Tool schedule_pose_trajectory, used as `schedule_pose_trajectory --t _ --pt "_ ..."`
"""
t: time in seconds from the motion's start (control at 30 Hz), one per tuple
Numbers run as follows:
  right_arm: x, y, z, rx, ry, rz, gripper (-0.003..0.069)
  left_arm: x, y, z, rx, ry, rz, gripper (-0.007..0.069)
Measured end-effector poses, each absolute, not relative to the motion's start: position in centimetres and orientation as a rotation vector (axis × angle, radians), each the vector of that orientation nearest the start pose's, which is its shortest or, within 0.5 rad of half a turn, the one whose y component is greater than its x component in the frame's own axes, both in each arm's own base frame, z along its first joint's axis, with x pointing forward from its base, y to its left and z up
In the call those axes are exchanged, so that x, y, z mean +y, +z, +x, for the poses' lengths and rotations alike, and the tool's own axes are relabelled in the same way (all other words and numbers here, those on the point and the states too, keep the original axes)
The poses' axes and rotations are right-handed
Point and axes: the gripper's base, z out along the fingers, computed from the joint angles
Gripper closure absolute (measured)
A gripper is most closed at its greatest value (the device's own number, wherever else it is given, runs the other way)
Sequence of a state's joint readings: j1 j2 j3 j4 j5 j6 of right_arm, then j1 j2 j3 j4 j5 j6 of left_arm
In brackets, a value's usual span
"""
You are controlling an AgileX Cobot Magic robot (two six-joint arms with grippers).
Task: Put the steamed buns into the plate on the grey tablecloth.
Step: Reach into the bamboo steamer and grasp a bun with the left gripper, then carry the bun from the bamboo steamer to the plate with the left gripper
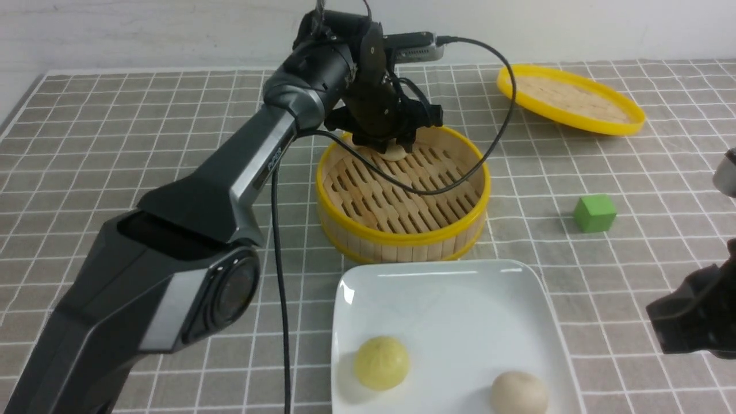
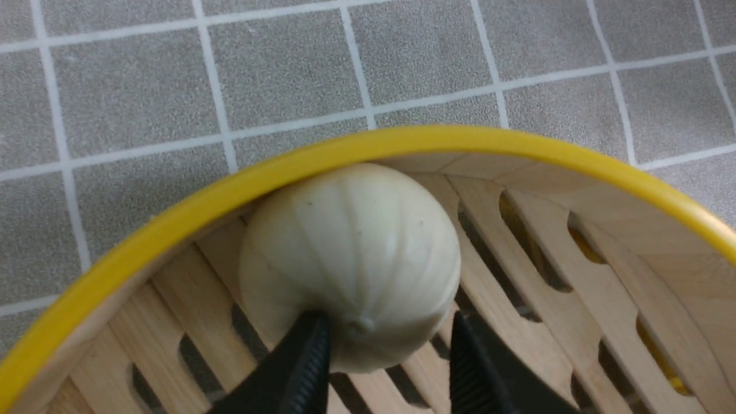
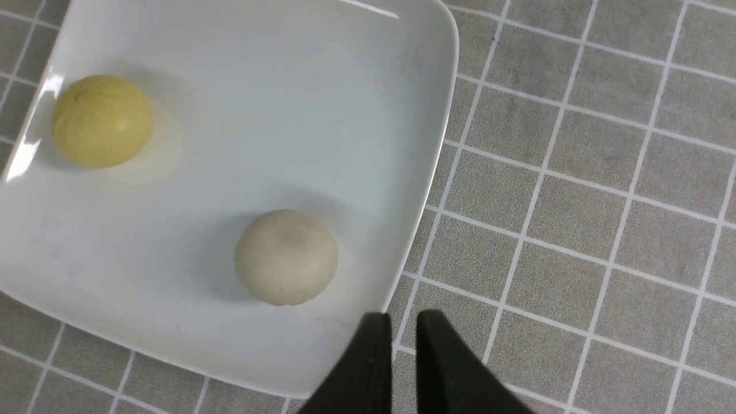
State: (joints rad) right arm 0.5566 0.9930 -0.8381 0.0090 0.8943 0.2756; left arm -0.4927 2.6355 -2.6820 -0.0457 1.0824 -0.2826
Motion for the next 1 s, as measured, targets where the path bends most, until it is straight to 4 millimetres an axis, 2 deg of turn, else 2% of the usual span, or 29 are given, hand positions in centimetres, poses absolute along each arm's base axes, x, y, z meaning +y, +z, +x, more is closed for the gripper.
schedule_pose_trajectory --t 0.03,0.07,0.13,0.17,0.23,0.3,0.37,0.4,0.43,0.47,0.5,0.57,0.6,0.67,0.73,0.77,0.8,0.93,0.97,1.0 --pt "9.7 31.1 15.4 2.543 0.338 -0.355 0.0568 -27.0 20.6 49.6 2.547 -0.366 0.258 0.0331" --pt "9.7 31.1 15.4 2.544 0.339 -0.354 0.0565 -27.0 20.0 49.6 2.558 -0.359 0.259 0.0384" --pt "9.7 31.1 15.4 2.545 0.342 -0.353 0.0563 -27.1 19.7 49.7 2.564 -0.357 0.261 0.0422" --pt "9.7 31.1 15.4 2.546 0.344 -0.351 0.056 -27.1 19.8 49.6 2.568 -0.351 0.262 0.0505" --pt "9.7 31.1 15.4 2.546 0.345 -0.351 0.0559 -26.9 20.1 49.5 2.569 -0.339 0.268 0.0558" --pt "9.7 31.1 15.4 2.546 0.347 -0.35 0.0558 -26.6 21.8 49.0 2.573 -0.314 0.298 0.0597" --pt "9.7 31.1 15.4 2.546 0.347 -0.35 0.0554 -26.1 24.6 48.2 2.569 -0.301 0.331 0.0602" --pt "9.7 31.1 15.4 2.546 0.347 -0.35 0.0553 -26.1 24.9 48.1 2.562 -0.304 0.33 0.0602" --pt "9.7 31.1 15.4 2.543 0.348 -0.35 0.0551 -25.8 27.4 47.6 2.509 -0.311 0.337 0.0602" --pt "9.7 31.1 15.4 2.542 0.348 -0.35 0.055 -25.6 28.2 47.4 2.493 -0.316 0.336 0.0602" --pt "9.7 31.1 15.4 2.537 0.349 -0.349 0.0547 -25.1 31.9 46.4 2.42 -0.339 0.331 0.0602" --pt "9.7 31.2 15.5 2.524 0.346 -0.352 0.0544 -24.4 35.7 45.0 2.352 -0.38 0.325 0.0602" --pt "9.7 31.2 15.5 2.523 0.346 -0.352 0.0544 -24.4 36.0 44.8 2.348 -0.385 0.326 0.0602" --pt "9.7 31.2 15.5 2.521 0.346 -0.352 0.0542 -24.0 38.8 42.7 2.342 -0.473 0.344 0.0602" --pt "9.7 31.2 15.5 2.526 0.341 -0.354 0.0542 -23.8 39.4 41.1 2.392 -0.536 0.376 0.0602" --pt "9.7 31.2 15.5 2.526 0.341 -0.354 0.0542 -23.7 39.3 41.0 2.399 -0.533 0.379 0.0602" --pt "9.6 31.1 15.4 2.54 0.334 -0.356 0.054 -23.4 39.1 39.5 2.46 -0.558 0.413 0.0602" --pt "9.5 31.0 15.3 2.56 0.317 -0.362 0.0537 -21.8 36.1 33.4 2.679 -0.504 0.51 0.06" --pt "9.5 31.0 15.3 2.559 0.317 -0.361 0.0536 -21.6 35.4 32.2 2.717 -0.492 0.529 0.06" --pt "9.5 31.0 15.3 2.559 0.317 -0.361 0.0535 -21.7 35.2 31.8 2.726 -0.49 0.541 0.06"
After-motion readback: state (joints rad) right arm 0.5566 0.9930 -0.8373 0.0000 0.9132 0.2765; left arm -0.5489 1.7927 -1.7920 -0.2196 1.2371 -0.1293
